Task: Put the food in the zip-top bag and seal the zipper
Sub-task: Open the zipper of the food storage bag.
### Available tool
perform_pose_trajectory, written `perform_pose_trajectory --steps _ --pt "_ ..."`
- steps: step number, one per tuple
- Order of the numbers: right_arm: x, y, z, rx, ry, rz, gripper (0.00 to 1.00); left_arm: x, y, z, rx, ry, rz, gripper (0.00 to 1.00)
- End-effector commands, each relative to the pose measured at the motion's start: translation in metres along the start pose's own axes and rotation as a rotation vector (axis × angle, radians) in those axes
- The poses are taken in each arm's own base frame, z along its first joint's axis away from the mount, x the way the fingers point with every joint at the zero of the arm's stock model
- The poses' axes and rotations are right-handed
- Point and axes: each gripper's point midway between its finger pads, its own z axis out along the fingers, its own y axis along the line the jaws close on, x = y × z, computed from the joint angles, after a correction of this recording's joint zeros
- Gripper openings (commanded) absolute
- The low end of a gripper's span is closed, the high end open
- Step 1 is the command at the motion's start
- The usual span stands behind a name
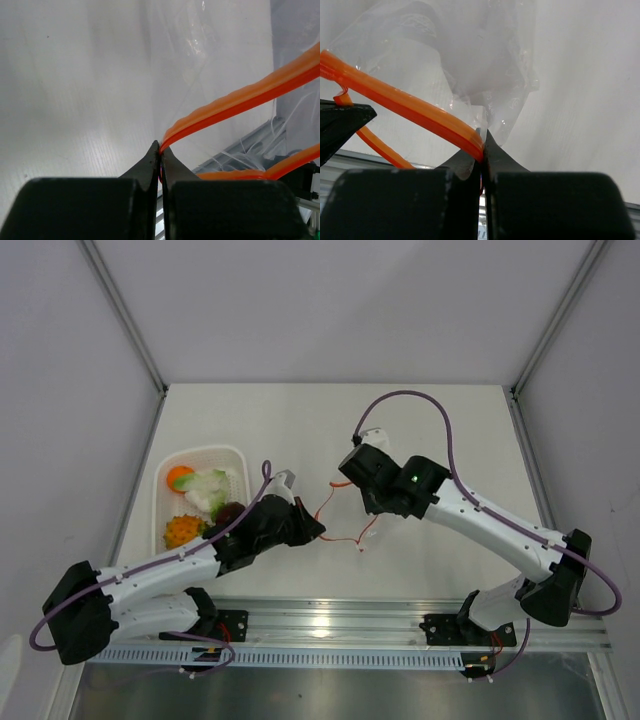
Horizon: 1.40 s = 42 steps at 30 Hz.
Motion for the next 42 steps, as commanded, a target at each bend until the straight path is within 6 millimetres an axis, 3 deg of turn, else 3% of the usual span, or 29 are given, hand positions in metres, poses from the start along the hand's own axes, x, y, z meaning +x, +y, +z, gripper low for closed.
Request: perform_pose_trajectory --steps 1,6,12,15,19,25,26,27,29,30,32,36,37,42 --pt "-0.012 0.009 0.005 -0.062 -0.047 -0.051 0.0 -0.01 -0.006 0.002 -0.009 -0.01 0.033 0.01" --pt "-0.009 0.011 0.013 -0.104 -0.021 -0.067 0.0 -0.011 -0.011 0.006 0.005 -0.005 0.051 0.02" --pt "-0.01 0.012 0.012 -0.14 -0.023 -0.066 0.0 -0.013 -0.012 0.003 0.002 -0.005 0.06 0.16" --pt "-0.008 0.014 0.015 -0.148 -0.02 -0.072 0.0 -0.019 -0.013 -0.003 0.002 -0.035 0.052 0.33" --pt "-0.004 0.015 0.018 -0.148 -0.007 -0.072 0.0 -0.027 -0.01 -0.015 -0.008 -0.075 0.049 0.73" --pt "-0.001 0.016 0.019 -0.153 0.002 -0.064 0.0 -0.044 -0.009 -0.044 -0.021 -0.146 0.049 0.92" --pt "-0.001 0.017 0.018 -0.157 0.0 -0.061 0.0 -0.052 -0.014 -0.056 -0.005 -0.175 0.037 0.94" --pt "0.0 0.018 0.018 -0.158 0.001 -0.062 0.0 -0.049 -0.004 -0.061 -0.044 -0.162 0.041 0.99" --pt "0.0 0.021 0.019 -0.16 0.001 -0.061 0.0 -0.064 -0.007 -0.081 -0.048 -0.22 0.024 0.99" --pt "0.001 0.022 0.019 -0.16 0.001 -0.064 0.0 -0.06 0.006 -0.086 -0.102 -0.204 0.027 0.99" --pt "0.0 0.024 0.02 -0.161 0.0 -0.067 0.0 -0.073 0.01 -0.106 -0.139 -0.258 -0.034 0.99" --pt "0.003 0.024 0.022 -0.15 0.008 -0.081 0.0 -0.072 0.047 -0.138 -0.302 -0.272 -0.184 0.99" --pt "0.003 0.023 0.022 -0.145 0.009 -0.084 0.0 -0.064 0.064 -0.147 -0.374 -0.253 -0.203 0.99" --pt "0.001 0.024 0.021 -0.148 0.008 -0.096 0.0 -0.066 0.1 -0.175 -0.523 -0.309 -0.299 1.0"
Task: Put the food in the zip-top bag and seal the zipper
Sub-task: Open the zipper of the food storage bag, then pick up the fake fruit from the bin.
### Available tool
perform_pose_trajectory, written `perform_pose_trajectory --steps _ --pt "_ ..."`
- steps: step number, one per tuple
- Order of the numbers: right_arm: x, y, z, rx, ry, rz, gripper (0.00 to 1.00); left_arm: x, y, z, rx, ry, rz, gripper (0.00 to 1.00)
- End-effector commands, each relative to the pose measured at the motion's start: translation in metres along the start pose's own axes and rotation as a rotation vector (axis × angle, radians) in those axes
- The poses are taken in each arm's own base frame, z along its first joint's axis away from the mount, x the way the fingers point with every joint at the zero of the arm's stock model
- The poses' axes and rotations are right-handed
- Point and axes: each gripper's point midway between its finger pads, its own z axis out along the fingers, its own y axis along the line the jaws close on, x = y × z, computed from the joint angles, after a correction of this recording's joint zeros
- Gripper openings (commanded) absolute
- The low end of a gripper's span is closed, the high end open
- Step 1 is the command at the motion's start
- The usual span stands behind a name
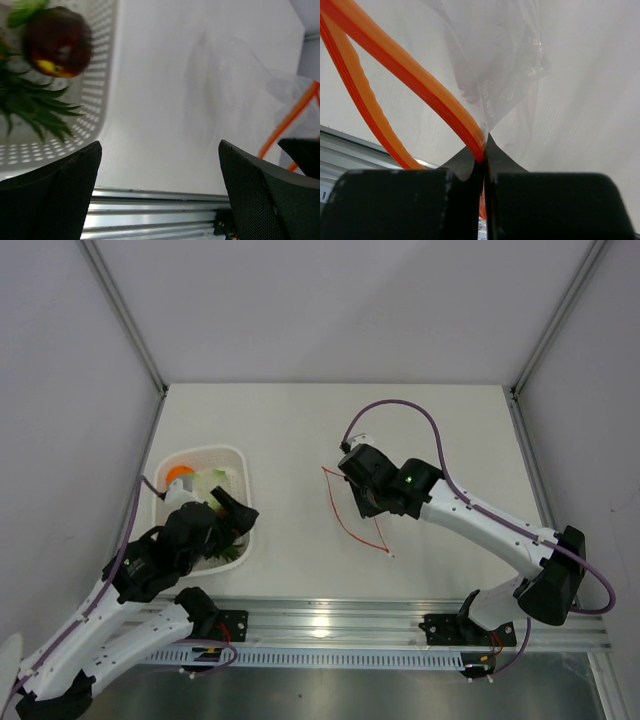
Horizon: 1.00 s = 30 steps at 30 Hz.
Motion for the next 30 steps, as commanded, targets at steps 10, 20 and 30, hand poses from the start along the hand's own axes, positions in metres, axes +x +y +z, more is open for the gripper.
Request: perform_pose_trajectory --steps 10,20,30 --pt "-0.008 0.0 -0.006 0.0 -0.029 -0.015 0.0 -0.021 0.085 -0.006 -0.38 -0.077 -0.189 1.0" --pt "-0.004 -0.003 -0.004 0.02 -0.02 -0.024 0.0 -0.006 0.112 0.017 -0.539 -0.052 -0.347 1.0" --pt "0.002 -0.004 0.001 0.023 -0.005 -0.027 0.0 -0.006 0.121 0.03 -0.633 -0.053 -0.434 0.99"
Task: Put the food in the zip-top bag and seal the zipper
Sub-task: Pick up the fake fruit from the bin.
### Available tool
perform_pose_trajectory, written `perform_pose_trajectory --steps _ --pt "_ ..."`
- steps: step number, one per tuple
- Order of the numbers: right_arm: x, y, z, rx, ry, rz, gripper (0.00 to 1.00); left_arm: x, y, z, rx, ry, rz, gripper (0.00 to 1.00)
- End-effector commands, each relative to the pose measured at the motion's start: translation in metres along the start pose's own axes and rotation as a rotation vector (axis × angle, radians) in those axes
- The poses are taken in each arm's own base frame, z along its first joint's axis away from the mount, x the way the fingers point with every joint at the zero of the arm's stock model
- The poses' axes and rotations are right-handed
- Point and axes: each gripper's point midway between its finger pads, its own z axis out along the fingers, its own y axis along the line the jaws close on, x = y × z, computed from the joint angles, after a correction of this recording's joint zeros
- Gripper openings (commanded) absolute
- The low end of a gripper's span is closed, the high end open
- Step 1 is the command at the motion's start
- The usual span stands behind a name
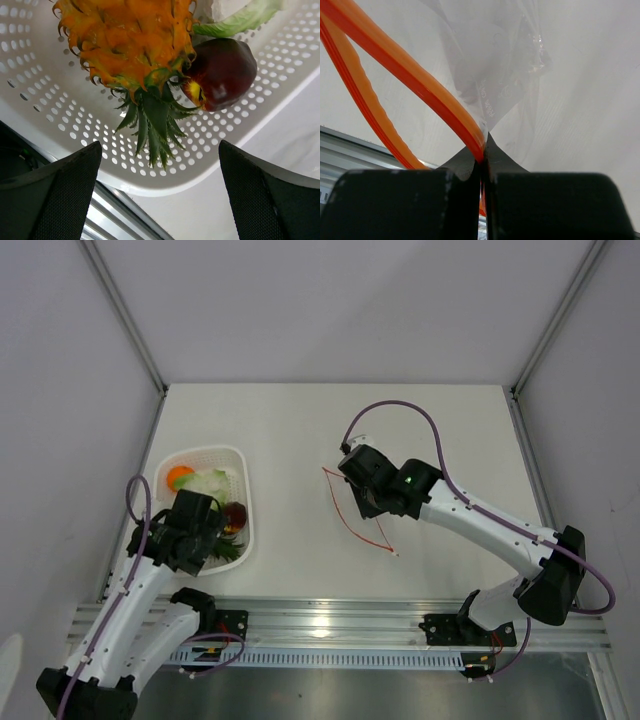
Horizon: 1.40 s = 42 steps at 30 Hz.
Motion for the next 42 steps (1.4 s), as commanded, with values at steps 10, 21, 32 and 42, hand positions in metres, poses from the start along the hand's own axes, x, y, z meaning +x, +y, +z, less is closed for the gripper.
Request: perform_pose_trajectory --steps 10,21,32,42 --pt "0.0 -0.003 0.001 0.019 -0.01 -0.015 0.0 0.002 0.004 0.036 -0.117 0.001 -0.163 0.93" --pt "-0.001 -0.001 0.002 0.012 -0.009 -0.012 0.0 0.014 0.016 0.057 -0.236 0.026 -0.19 0.89" --pt "-0.001 -0.001 0.003 0.015 -0.011 -0.006 0.0 0.021 0.02 0.073 -0.241 0.03 -0.184 0.55" --pt "-0.001 -0.001 0.003 0.016 -0.012 -0.005 0.0 0.013 0.007 0.059 -0.164 0.031 -0.117 0.01"
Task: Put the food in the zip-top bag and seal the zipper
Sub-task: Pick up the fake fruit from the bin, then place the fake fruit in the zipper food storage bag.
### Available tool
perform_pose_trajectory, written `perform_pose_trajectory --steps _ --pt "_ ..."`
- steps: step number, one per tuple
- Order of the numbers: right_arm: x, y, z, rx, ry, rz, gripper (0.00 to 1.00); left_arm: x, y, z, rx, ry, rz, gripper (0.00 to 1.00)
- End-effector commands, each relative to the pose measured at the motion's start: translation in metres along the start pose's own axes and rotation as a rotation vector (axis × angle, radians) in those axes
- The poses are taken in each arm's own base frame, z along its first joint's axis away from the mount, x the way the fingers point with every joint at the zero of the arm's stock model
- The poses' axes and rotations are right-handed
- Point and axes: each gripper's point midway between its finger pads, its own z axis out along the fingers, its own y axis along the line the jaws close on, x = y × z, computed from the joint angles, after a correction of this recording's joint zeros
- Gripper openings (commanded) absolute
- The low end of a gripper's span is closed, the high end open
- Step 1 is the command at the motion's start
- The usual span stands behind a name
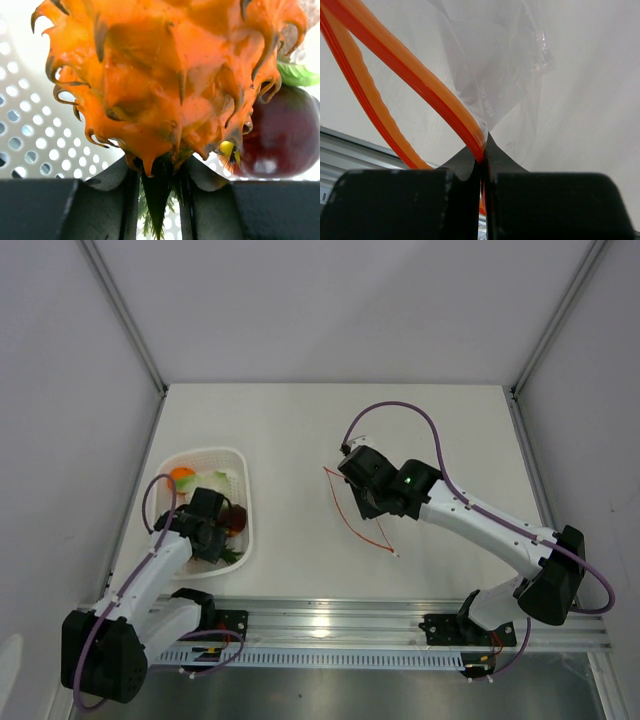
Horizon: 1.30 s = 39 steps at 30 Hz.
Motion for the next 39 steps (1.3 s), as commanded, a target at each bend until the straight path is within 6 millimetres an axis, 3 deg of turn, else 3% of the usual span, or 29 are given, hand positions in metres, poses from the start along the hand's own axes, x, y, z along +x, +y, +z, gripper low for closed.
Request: perform_pose_trajectory --steps 1,7,12,16,19,20,25,26,30,36,39 --pt "-0.004 0.0 0.001 0.011 -0.02 -0.002 0.0 -0.01 -0.01 -0.02 0.066 -0.012 0.026 0.01" --pt "-0.006 0.005 0.004 -0.006 -0.016 0.002 0.0 -0.027 -0.016 -0.056 0.178 -0.057 0.086 0.01" --pt "-0.007 0.005 0.007 0.0 -0.006 0.008 0.0 -0.037 -0.046 -0.103 0.41 -0.089 0.235 0.01" --pt "-0.011 0.005 0.009 0.007 0.002 0.013 0.0 -0.029 -0.073 -0.143 0.67 -0.1 0.382 0.0" --pt "-0.015 0.004 0.01 0.015 0.004 0.015 0.0 -0.004 -0.091 -0.176 0.926 -0.034 0.503 0.01" --pt "-0.015 0.004 0.01 0.016 0.006 0.016 0.0 0.014 -0.093 -0.194 1.039 0.039 0.584 0.01" --pt "-0.017 -0.002 0.016 0.043 0.016 0.027 0.0 0.064 -0.094 -0.243 1.357 0.252 0.751 0.0" --pt "-0.017 -0.003 0.018 0.052 0.019 0.029 0.0 0.07 -0.099 -0.263 1.463 0.266 0.771 0.0" --pt "-0.019 -0.003 0.019 0.06 0.024 0.037 0.0 0.11 -0.078 -0.304 1.681 0.485 0.927 0.01" --pt "-0.019 -0.003 0.017 0.061 0.025 0.052 0.0 0.144 -0.057 -0.323 1.819 0.715 1.03 0.01" --pt "-0.02 -0.002 0.014 0.047 0.018 0.064 0.0 0.157 -0.054 -0.318 1.801 0.794 1.04 0.01"
